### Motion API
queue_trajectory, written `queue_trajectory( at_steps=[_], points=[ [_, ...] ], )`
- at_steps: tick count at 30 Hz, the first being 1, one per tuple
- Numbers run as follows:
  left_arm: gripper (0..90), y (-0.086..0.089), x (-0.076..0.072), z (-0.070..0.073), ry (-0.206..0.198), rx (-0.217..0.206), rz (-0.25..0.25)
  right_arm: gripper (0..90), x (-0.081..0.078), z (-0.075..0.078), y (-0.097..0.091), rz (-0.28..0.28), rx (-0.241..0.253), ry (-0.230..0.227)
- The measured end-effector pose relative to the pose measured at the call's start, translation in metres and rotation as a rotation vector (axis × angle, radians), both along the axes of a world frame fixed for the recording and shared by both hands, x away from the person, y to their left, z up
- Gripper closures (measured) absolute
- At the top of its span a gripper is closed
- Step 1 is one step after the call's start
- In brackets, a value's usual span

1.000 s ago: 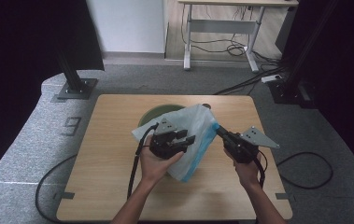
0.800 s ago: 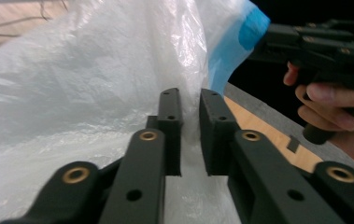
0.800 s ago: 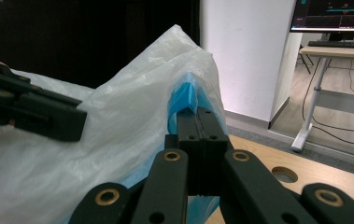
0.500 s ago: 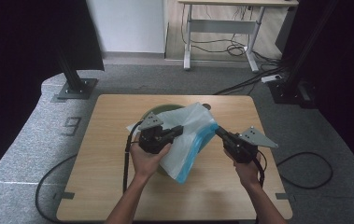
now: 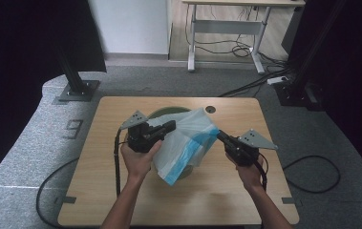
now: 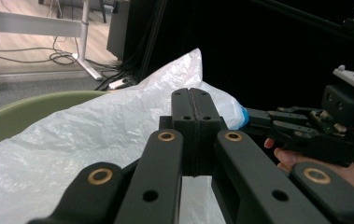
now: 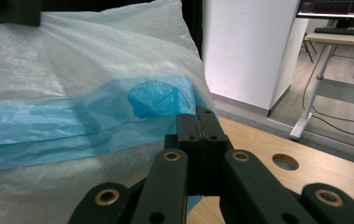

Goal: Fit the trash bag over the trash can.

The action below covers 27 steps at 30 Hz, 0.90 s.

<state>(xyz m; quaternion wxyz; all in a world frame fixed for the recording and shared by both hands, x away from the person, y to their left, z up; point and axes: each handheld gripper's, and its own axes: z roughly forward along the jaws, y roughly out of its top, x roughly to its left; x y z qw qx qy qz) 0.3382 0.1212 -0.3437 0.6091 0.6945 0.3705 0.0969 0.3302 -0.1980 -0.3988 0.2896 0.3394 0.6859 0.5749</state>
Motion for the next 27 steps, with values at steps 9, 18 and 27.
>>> queue_trajectory(
  at_steps=[9, 18, 27],
  points=[
    [80.3, -0.006, 0.002, -0.008, 0.037, 0.020, -0.048, 86.5, 0.001, -0.001, 0.001, 0.004, 0.013, 0.006],
    [56.3, -0.027, 0.005, -0.014, 0.030, 0.157, -0.040, 87.2, -0.003, 0.000, 0.006, 0.019, 0.008, -0.006],
    [89.4, -0.026, 0.009, -0.017, 0.039, 0.151, -0.039, 73.3, -0.007, -0.002, 0.001, 0.021, 0.018, -0.014]
  ],
)
